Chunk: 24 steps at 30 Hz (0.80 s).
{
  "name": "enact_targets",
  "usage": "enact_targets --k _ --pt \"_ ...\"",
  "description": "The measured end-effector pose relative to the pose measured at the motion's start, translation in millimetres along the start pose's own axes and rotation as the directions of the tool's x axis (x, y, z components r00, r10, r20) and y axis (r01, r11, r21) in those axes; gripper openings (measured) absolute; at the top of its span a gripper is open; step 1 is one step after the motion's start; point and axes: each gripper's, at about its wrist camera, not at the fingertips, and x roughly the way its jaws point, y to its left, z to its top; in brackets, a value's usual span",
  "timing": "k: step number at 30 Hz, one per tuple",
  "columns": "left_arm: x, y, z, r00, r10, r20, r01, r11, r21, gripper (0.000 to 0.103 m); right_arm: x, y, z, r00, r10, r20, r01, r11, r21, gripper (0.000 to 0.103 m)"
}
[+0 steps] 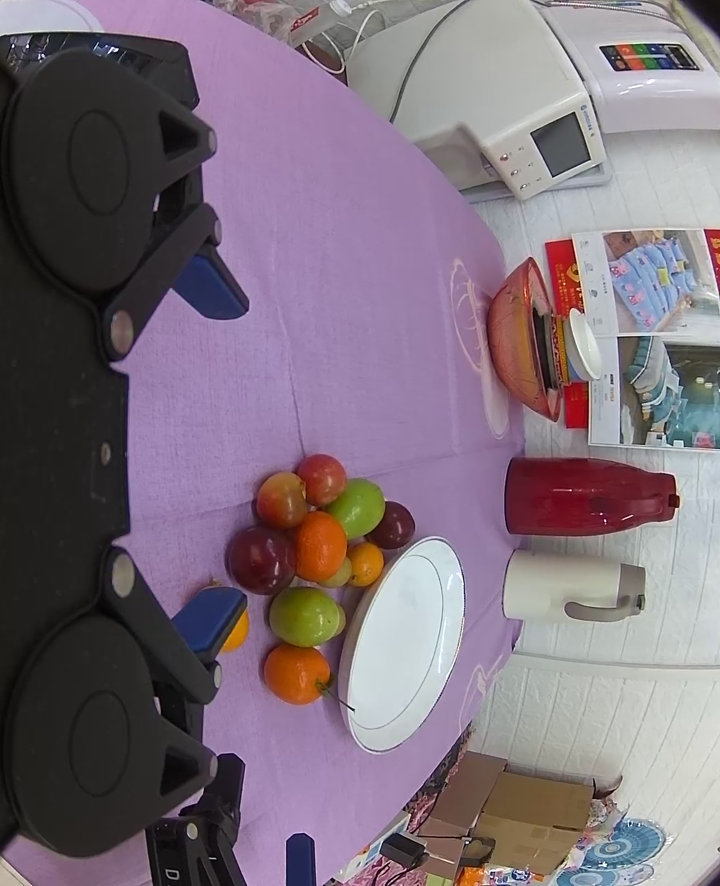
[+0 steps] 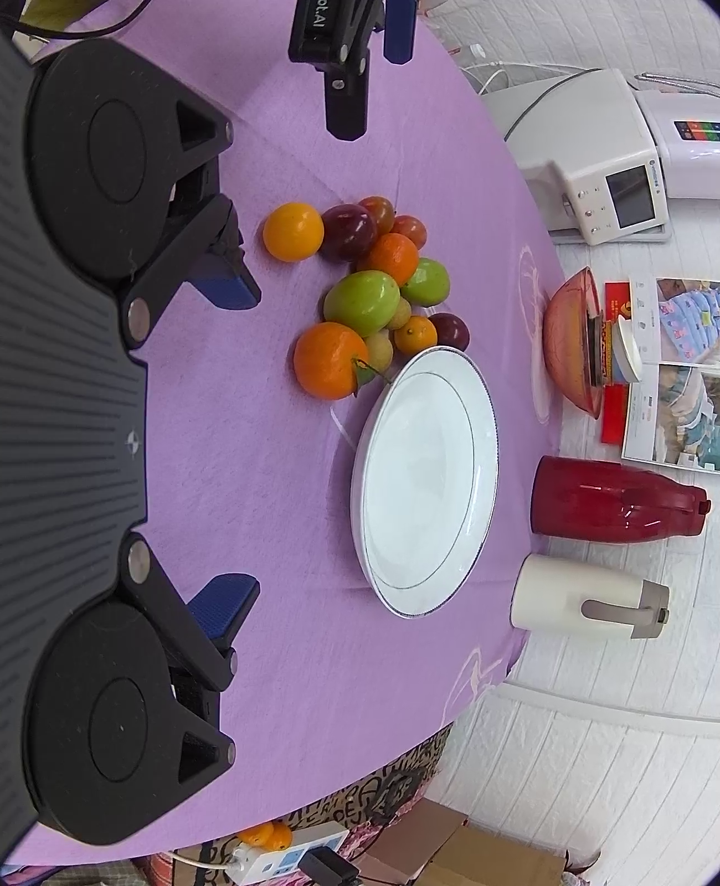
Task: Organize fruits
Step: 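Move both grippers open toward the fruit pile beside the white plate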
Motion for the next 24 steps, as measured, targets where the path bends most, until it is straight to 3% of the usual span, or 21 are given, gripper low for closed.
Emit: enact_targets --k 24 --pt "8.5 -3.9 0.2 1.000 -0.013 -0.006 0.013 1.000 0.003 0.103 10.3 -1.5 2.6 1.000 0.018 -0.010 -0.018 1.000 0.000 0.103"
